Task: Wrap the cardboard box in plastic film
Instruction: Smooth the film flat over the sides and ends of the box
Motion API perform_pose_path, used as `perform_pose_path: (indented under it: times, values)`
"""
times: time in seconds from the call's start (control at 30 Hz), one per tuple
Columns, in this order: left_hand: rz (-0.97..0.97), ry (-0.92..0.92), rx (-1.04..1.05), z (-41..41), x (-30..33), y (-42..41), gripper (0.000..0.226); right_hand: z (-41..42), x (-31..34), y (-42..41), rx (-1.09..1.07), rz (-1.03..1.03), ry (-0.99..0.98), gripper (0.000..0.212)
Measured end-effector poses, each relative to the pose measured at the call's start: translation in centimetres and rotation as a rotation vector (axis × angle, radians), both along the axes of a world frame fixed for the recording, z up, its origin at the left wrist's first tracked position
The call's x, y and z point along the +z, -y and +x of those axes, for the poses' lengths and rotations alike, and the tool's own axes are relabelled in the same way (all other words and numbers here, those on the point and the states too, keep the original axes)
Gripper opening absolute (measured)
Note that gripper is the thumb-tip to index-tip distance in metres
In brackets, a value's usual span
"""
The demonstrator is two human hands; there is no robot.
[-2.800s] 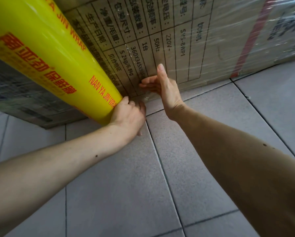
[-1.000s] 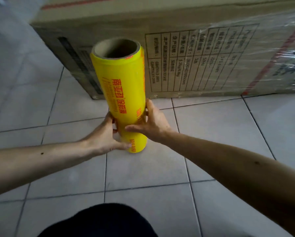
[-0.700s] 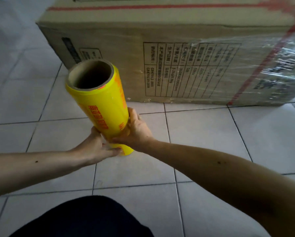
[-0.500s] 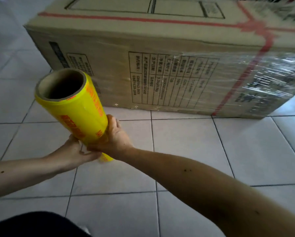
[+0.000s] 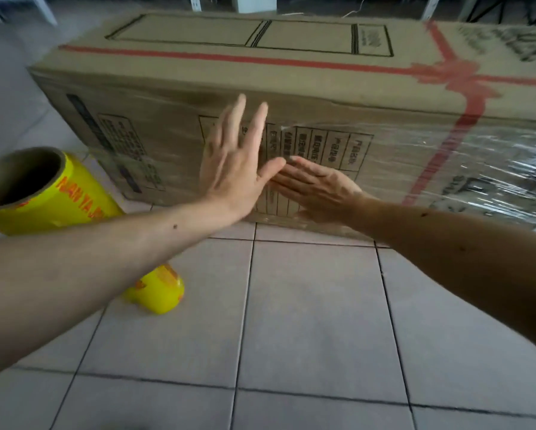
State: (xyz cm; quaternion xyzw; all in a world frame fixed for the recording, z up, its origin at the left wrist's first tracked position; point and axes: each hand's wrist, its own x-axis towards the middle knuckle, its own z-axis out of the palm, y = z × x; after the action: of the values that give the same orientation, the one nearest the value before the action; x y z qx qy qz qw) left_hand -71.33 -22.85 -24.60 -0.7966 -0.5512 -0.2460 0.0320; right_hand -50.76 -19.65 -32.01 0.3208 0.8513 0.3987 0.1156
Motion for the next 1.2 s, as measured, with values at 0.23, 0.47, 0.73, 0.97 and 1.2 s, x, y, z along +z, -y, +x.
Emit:
perform_pose_path:
  times: [0.23, 0.47, 0.73, 0.97, 1.2]
  values:
    - [0.448, -0.446, -0.057, 4.1, -0.4, -11.6, 0.098, 3.1, -0.1, -6.5, 0.09, 0.196, 0.188, 0.075]
    - [0.881, -0.328, 0.007, 4.6, -3.1, -15.1, 0.069, 3.3, -3.0, -5.9, 0.249, 0.159, 0.283, 0.076]
    - [0.909, -0.325, 0.036, 4.7, -3.3, -15.3, 0.069, 4.4, -6.8, -5.2, 0.332, 0.151, 0.535, 0.085]
    - [0.833, -0.367, 0.08, 4.6, -2.6, -13.8, 0.063, 6.9, -9.3, -4.1, 0.313, 0.096, 0.645, 0.075]
    - [0.641, -0.222, 0.01, 6.3, -1.5, -11.0, 0.055, 11.5, -4.8, -0.8, 0.286, 0.002, 0.466, 0.068]
